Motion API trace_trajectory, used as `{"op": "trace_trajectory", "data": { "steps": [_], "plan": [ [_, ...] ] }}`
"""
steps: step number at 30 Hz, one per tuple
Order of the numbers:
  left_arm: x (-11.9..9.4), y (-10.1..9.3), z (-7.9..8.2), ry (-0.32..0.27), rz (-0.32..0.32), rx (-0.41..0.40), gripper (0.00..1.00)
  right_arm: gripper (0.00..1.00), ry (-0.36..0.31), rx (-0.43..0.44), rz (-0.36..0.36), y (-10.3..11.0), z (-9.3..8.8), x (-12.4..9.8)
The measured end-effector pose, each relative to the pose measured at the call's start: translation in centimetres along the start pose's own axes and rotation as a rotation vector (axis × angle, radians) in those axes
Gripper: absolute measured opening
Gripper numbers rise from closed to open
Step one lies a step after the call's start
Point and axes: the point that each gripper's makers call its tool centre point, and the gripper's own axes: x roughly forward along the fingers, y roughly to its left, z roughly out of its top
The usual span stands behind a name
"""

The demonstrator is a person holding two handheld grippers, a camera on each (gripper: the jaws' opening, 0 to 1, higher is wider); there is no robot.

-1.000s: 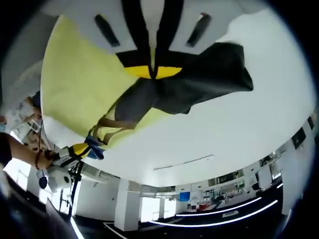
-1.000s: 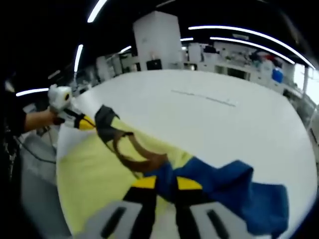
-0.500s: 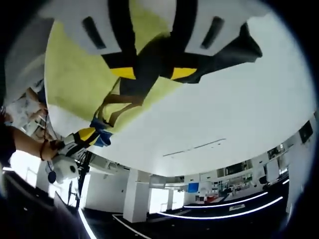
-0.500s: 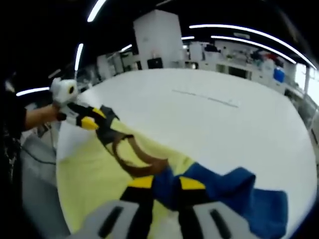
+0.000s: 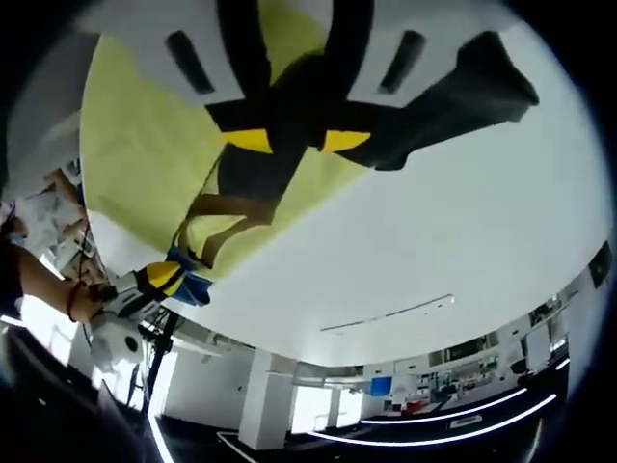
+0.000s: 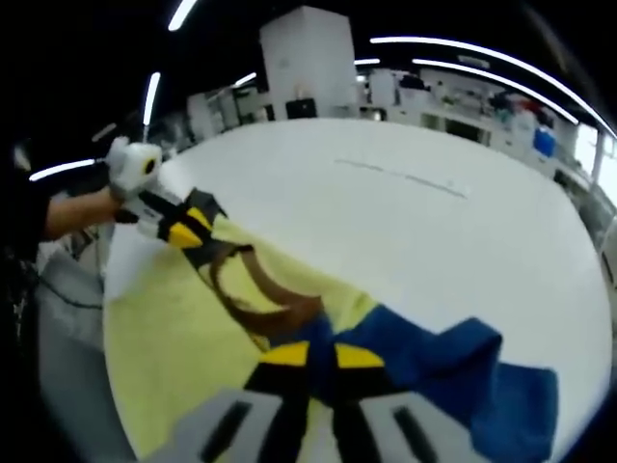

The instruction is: Fold the garment on the visible template until the final outline fits inside the template.

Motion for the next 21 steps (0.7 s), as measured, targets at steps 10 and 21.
{"op": "trace_trajectory", "data": {
  "steps": [10,21],
  "plan": [
    [-0.2,-0.1,-0.9,0.051,0.007,0.026,0.0,0.0,0.015,0.011,0.003,0.3,-0.3,0.2],
    [-2.0,-0.3,1.2,-0.014,0.038,0.109,0.0,0.0,-0.081,0.05,0.02,0.6,1.8,-1.0]
  ]
}}
